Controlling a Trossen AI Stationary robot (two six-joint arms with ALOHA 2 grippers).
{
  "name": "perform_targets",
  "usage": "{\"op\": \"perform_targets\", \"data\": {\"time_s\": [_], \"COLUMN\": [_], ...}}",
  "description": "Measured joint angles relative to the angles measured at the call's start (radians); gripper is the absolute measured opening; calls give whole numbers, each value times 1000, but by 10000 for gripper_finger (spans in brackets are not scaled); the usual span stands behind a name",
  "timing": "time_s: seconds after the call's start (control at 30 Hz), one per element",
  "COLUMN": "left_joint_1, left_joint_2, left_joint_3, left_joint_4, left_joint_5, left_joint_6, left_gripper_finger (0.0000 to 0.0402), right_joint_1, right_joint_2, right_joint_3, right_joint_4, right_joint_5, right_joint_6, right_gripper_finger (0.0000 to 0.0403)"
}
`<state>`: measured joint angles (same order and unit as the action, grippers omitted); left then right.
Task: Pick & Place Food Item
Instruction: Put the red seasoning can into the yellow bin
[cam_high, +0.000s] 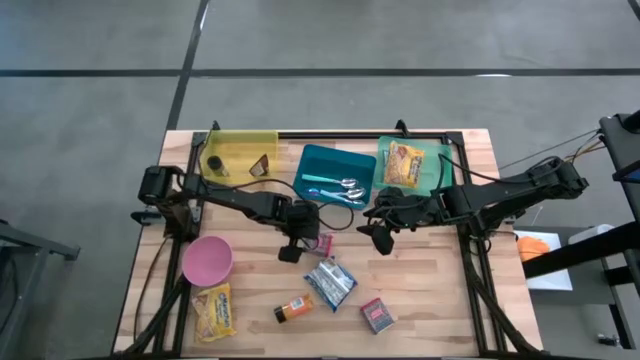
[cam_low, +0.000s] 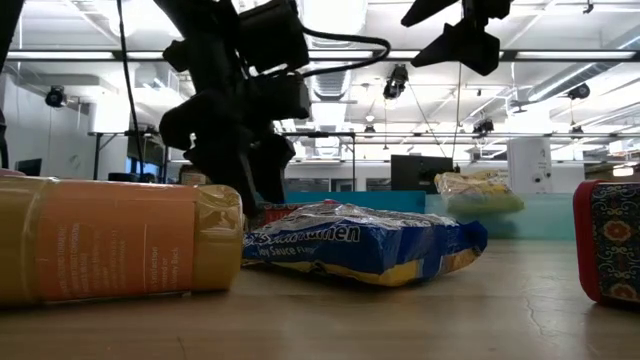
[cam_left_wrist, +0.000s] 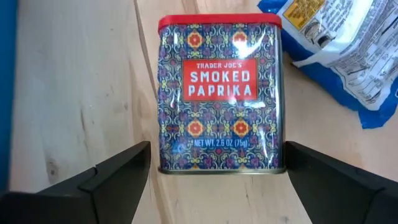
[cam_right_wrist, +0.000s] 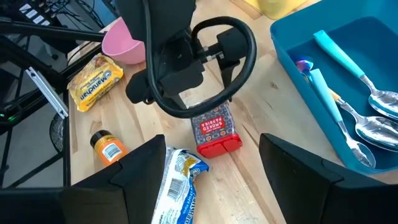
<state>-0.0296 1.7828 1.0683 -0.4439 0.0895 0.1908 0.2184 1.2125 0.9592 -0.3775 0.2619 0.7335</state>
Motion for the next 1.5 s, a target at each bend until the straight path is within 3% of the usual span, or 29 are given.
{"op": "perform_targets", "data": {"time_s": [1.17,1.5], "left_joint_1": [-8,-8], "left_joint_2": [2,23], "left_joint_3": [-49,-53], "left_joint_4": [123,165], "left_joint_5": [10,8], "left_joint_6": [-8,-16], "left_gripper_finger": [368,299], "right_joint_1": [0,0], "right_joint_2": [0,0], "right_joint_3": [0,0], "right_joint_4": [16,18], "right_joint_5": [1,1], "right_joint_6": [15,17], "right_gripper_finger": [255,255]}}
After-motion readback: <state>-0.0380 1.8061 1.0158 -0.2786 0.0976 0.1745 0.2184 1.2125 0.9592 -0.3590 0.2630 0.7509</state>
